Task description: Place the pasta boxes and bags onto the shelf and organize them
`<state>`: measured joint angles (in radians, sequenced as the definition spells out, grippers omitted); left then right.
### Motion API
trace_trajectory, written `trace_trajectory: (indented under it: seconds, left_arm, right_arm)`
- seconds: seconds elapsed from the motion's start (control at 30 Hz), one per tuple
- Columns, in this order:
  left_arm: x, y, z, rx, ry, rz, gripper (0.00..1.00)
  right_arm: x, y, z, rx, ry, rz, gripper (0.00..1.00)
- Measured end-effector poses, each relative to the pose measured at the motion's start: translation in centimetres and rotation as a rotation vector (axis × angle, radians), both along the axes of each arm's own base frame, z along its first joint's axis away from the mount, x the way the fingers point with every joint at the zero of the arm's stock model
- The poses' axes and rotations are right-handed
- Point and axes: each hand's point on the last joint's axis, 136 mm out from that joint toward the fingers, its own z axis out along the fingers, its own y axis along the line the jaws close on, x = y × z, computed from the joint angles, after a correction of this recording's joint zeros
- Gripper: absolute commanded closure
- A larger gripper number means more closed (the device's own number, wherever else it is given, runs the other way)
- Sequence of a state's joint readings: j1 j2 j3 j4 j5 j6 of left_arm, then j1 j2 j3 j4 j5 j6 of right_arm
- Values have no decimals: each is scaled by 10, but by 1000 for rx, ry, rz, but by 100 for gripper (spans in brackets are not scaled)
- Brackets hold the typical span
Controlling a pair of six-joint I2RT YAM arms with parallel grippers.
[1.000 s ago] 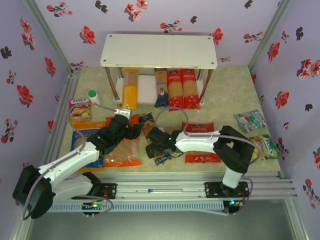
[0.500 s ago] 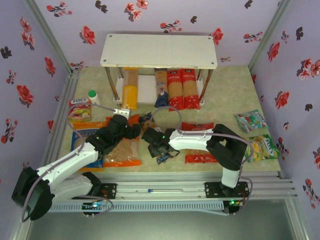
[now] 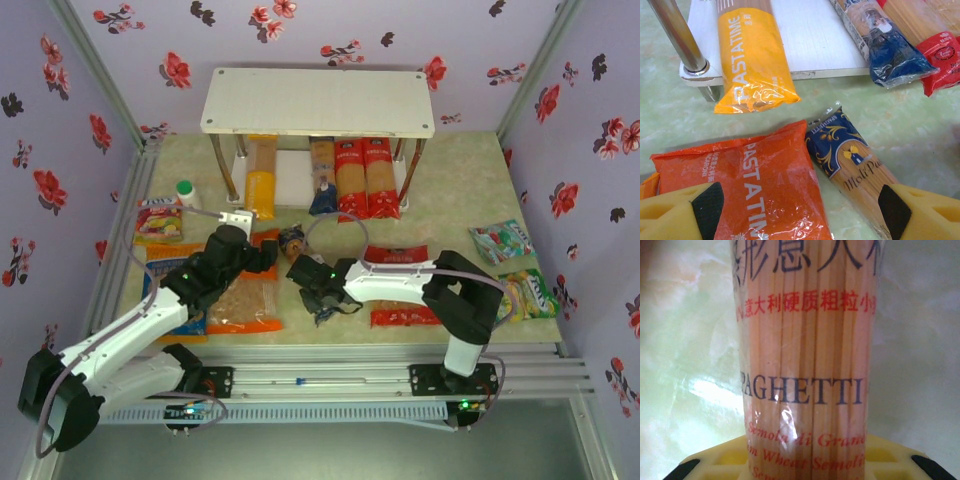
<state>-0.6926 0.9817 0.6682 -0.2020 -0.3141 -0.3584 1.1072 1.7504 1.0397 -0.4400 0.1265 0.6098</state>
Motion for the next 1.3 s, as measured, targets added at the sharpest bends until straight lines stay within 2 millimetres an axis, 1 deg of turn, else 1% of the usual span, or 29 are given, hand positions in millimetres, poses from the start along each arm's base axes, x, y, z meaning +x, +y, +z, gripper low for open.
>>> trace_trajectory:
  seconds: [0.17,0.27,0.5,0.63,0.7,0.8,0.9,0.97,1.07,1.2,1.3]
  left_arm:
    - [1,0,4,1,-5,0,16]
    - [2,0,8,0,-12,-1,15]
    - [4,-2,15,0,-27,-8,16]
    - [4,-2,18,0,-32,-9,17]
    - [4,-1,18,2,-31,-9,17]
    - [1,3,19,13,-32,-1,17]
    - [-2,8,24,16,-39,9,17]
    - [-3,10,29,11,-51,13,17]
    - [-5,13,33,8,-60,16,16]
    - [-6,15,34,14,-59,21,16]
    - [-7,16,32,21,-51,22,16]
  right_arm:
    - [-12,-12,13,36,22,2,100]
    - [-18,-16,30,78,24,1,100]
    - [-18,-12,93,259,-48,-11,100]
    - [-8,-9,122,363,-94,-49,100]
    - [2,-7,130,403,-116,-77,100]
    - [23,-9,135,427,-138,-131,100]
    - [53,-7,140,422,-157,-189,100]
    - [77,-1,146,428,-170,-225,100]
    - [108,10,155,452,-189,-256,100]
    - [142,24,162,489,-196,-284,100]
    - [164,33,160,506,-190,-305,100]
